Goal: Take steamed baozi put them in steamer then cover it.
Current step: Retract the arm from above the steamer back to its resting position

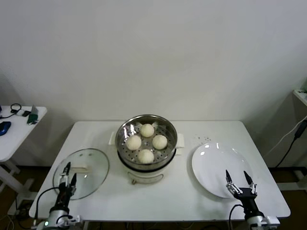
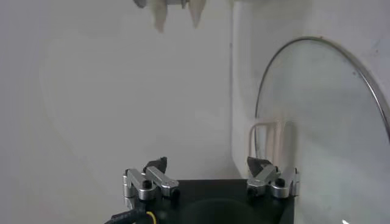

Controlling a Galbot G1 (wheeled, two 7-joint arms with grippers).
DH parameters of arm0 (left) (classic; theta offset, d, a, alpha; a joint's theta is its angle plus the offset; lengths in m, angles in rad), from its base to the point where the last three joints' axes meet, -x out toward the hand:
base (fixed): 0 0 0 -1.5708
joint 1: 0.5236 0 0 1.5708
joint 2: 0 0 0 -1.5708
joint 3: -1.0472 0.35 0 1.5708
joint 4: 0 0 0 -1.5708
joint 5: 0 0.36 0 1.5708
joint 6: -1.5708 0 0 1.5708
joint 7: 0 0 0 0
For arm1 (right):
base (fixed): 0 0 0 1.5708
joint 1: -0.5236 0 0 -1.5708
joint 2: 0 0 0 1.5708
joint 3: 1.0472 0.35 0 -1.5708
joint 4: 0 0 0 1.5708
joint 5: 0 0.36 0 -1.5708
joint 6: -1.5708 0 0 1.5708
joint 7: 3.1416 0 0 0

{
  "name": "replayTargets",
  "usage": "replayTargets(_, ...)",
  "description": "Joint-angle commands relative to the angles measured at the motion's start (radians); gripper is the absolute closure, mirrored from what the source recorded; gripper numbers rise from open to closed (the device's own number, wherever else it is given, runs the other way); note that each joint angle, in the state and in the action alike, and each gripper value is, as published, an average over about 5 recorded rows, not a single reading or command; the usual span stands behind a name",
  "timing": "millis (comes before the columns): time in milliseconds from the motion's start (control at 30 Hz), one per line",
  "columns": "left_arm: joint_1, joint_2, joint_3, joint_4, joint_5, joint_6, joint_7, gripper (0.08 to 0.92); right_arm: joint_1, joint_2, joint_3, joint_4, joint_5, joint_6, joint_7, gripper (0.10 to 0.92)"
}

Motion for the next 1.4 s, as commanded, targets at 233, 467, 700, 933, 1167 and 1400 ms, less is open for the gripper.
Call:
replayTargets(233,-0.109,-0.001,0.012,0.129,0.021,-0.006,-0.018,0.177,-0.03,0.022,0.011,0.004,-0.009,0.027,0.001,0.203)
replayTargets(467,-0.154,0.003,0.025,0.186,0.019,-0.009,-0.026,0.177,-0.043,0.022,0.021,0.003,-0.01,0.035,-0.004,0.203)
replayTargets(700,-0.186,0.011,0.032,0.244,0.018,-0.026,-0.059,0.177,-0.045,0.025,0.024,0.004,-0.017,0.041,-0.004,0.203)
replayTargets(933,-0.215,0.027,0.034,0.332,0.023,-0.053,-0.105,0.218,-0.045,0.028,0.022,0.007,-0.029,0.044,-0.004,0.203)
replayTargets(1167,-0.232,0.032,0.038,0.384,0.031,-0.072,-0.143,0.32,-0.041,0.027,0.02,0.012,-0.037,0.042,-0.001,0.203)
replayTargets(1400,-0.247,0.033,0.043,0.427,0.051,-0.08,-0.176,0.39,-0.041,0.029,0.015,0.016,-0.047,0.042,0.001,0.203)
